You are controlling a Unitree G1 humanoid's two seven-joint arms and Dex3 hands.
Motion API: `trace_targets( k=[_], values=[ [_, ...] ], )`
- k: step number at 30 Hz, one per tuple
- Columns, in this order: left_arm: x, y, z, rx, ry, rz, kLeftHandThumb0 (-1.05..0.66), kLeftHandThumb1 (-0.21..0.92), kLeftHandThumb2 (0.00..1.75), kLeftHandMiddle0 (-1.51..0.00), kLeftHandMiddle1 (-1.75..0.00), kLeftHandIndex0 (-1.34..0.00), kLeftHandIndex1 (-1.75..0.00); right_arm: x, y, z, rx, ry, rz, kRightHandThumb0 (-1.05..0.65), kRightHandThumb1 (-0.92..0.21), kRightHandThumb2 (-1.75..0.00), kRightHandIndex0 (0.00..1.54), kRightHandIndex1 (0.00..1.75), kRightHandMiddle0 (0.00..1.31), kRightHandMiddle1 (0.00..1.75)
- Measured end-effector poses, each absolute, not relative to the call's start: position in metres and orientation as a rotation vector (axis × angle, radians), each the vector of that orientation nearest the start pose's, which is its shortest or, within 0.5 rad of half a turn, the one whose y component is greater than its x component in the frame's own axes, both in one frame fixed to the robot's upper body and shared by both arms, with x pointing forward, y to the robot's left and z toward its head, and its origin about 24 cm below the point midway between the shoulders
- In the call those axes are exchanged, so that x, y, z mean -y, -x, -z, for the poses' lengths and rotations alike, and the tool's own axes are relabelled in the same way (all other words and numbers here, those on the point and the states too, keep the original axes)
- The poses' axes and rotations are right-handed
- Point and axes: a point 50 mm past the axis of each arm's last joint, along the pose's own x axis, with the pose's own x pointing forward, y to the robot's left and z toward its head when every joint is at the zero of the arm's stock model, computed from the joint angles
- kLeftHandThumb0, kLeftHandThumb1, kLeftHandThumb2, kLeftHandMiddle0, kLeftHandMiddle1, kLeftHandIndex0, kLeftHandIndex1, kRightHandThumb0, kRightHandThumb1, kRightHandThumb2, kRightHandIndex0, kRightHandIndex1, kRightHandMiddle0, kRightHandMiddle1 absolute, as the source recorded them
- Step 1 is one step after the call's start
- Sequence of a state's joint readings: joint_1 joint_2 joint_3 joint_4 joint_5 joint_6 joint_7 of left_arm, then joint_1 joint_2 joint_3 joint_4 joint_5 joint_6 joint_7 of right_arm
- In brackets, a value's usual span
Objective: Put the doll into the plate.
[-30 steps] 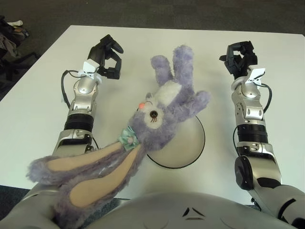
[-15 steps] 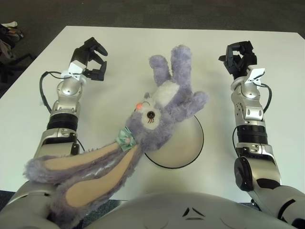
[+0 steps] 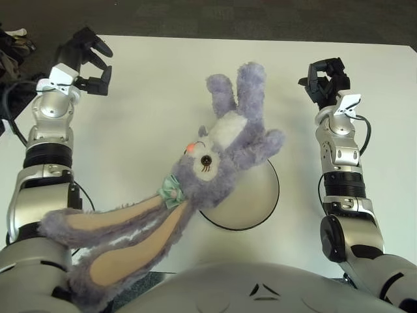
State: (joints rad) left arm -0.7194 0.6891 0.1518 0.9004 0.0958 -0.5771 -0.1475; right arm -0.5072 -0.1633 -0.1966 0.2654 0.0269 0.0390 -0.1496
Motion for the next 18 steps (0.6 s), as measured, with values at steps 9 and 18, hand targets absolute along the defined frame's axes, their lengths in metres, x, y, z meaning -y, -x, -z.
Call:
trace_targets(
  k=[9, 18],
  values=[
    [-0.328, -0.339, -0.199, 0.403, -0.75, -0.151, -0.01, 0.29, 1.36, -0.52, -1.75, -0.51, -1.75, 0.203, -0.341, -0.131, 0.214, 0.059, 0.252, -0.36, -0.85, -0.61, 0.34, 1.36, 0.25, 1.73],
    [-0.33, -0.337, -0.206, 0.42, -0.794, -0.167, -0.01, 0.28, 1.37, -0.53, -1.75, -0.51, -1.75, 0.202, -0.341, -0.13, 0.208, 0.065, 0.251, -0.36, -0.85, -0.6, 0.39, 1.4, 0.23, 1.74]
  ],
)
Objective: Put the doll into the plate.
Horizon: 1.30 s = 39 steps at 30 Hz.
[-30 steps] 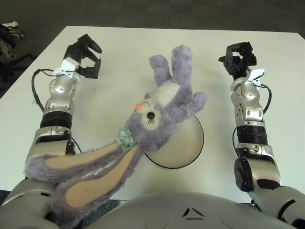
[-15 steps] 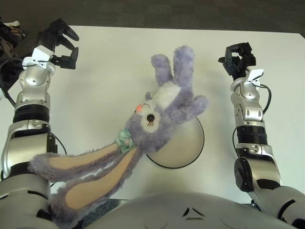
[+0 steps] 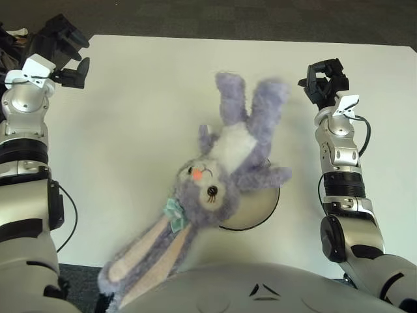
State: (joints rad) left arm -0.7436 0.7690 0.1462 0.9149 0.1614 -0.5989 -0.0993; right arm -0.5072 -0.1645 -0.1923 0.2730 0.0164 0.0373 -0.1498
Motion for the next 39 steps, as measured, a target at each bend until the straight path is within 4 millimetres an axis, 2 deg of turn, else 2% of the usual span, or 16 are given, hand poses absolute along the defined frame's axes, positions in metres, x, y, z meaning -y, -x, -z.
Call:
trace_targets(
  k=[19, 31, 39],
  values=[
    [-0.3283, -0.3374, -0.2077, 0.429, -0.803, -0.163, -0.01, 0.27, 1.37, -0.53, -1.75, -0.52, -1.75, 0.2038, -0.3394, -0.1274, 0.192, 0.076, 0.259, -0.36, -0.86, -0.59, 0.34, 1.33, 0.23, 1.74],
    [-0.3279, -0.3374, -0.2083, 0.432, -0.804, -0.163, -0.01, 0.27, 1.37, -0.53, -1.75, -0.52, -1.75, 0.2039, -0.3394, -0.1254, 0.179, 0.074, 0.254, -0.35, -0.87, -0.57, 0.46, 1.44, 0.23, 1.74],
    [-0.3265, -0.3372, -0.2106, 0.445, -0.807, -0.162, -0.01, 0.27, 1.37, -0.53, -1.75, -0.52, -1.75, 0.2037, -0.3395, -0.1251, 0.179, 0.073, 0.25, -0.36, -0.87, -0.57, 0.49, 1.46, 0.24, 1.73]
  ],
)
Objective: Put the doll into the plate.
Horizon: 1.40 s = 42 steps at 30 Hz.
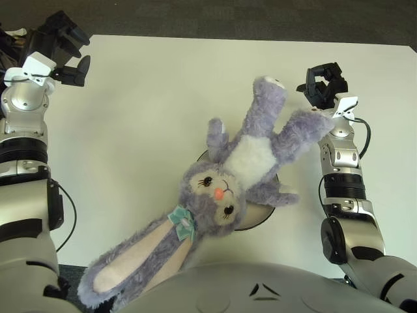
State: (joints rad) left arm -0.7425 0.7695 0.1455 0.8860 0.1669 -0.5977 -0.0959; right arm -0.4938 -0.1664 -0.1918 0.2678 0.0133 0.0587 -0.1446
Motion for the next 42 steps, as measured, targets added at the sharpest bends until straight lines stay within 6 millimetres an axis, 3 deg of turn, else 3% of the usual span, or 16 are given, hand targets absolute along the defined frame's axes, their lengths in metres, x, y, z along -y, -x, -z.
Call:
trace_targets(
  k=[3, 6, 12, 16, 19, 28, 42],
  values=[
    [-0.322, -0.339, -0.211, 0.454, -0.776, -0.155, -0.01, 0.27, 1.37, -0.53, -1.75, -0.52, -1.75, 0.205, -0.339, -0.125, 0.18, 0.074, 0.25, -0.36, -0.87, -0.57, 0.49, 1.46, 0.24, 1.73],
    [-0.303, -0.349, -0.203, 0.476, -0.634, -0.113, -0.01, 0.27, 1.37, -0.53, -1.75, -0.52, -1.74, 0.206, -0.338, -0.124, 0.176, 0.074, 0.255, -0.36, -0.87, -0.58, 0.48, 1.46, 0.24, 1.73],
    [-0.236, -0.367, -0.173, 0.463, -0.38, 0.037, -0.01, 0.29, 1.36, -0.52, -1.75, -0.51, -1.74, 0.204, -0.338, -0.124, 0.178, 0.074, 0.246, -0.36, -0.87, -0.58, 0.46, 1.46, 0.24, 1.73],
    [-0.184, -0.364, -0.156, 0.466, -0.267, 0.156, -0.01, 0.29, 1.36, -0.52, -1.75, -0.51, -1.74, 0.197, -0.339, -0.124, 0.182, 0.066, 0.223, -0.36, -0.86, -0.59, 0.47, 1.48, 0.24, 1.73],
    [-0.164, -0.36, -0.148, 0.46, -0.212, 0.194, -0.01, 0.29, 1.36, -0.52, -1.75, -0.51, -1.74, 0.193, -0.338, -0.125, 0.188, 0.06, 0.215, -0.12, -0.73, -0.75, 0.46, 1.53, 0.22, 1.72],
    [-0.163, -0.358, -0.15, 0.459, -0.115, 0.146, -0.01, 0.29, 1.36, -0.52, -1.75, -0.5, -1.75, 0.2, -0.334, -0.124, 0.183, 0.059, 0.239, -0.01, -0.64, -0.87, 0.45, 1.57, 0.22, 1.74],
    [-0.13, -0.357, -0.133, 0.358, 0.039, 0.152, -0.01, 0.29, 1.36, -0.52, -1.75, -0.51, -1.74, 0.196, -0.332, -0.121, 0.163, 0.039, 0.222, -0.01, -0.72, -0.77, 0.41, 1.58, 0.16, 1.73]
  ],
)
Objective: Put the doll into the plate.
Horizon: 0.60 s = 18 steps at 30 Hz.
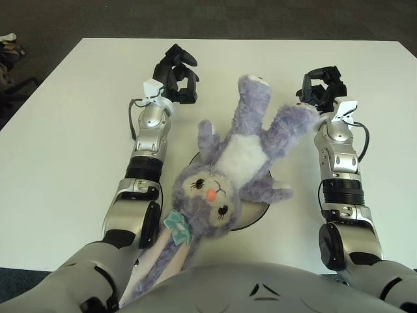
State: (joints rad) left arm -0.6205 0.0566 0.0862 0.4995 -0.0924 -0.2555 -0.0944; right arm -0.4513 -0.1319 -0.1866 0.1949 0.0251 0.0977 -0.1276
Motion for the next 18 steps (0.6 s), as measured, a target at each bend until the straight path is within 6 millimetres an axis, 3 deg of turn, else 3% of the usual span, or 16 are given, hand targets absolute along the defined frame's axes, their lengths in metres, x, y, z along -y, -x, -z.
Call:
trace_targets(
  k=[18],
  values=[
    [-0.132, -0.36, -0.119, 0.262, 0.058, 0.117, -0.01, 0.28, 1.36, -0.53, -1.75, -0.51, -1.74, 0.193, -0.332, -0.121, 0.153, 0.02, 0.213, -0.01, -0.75, -0.73, 0.4, 1.58, 0.14, 1.73]
  ],
)
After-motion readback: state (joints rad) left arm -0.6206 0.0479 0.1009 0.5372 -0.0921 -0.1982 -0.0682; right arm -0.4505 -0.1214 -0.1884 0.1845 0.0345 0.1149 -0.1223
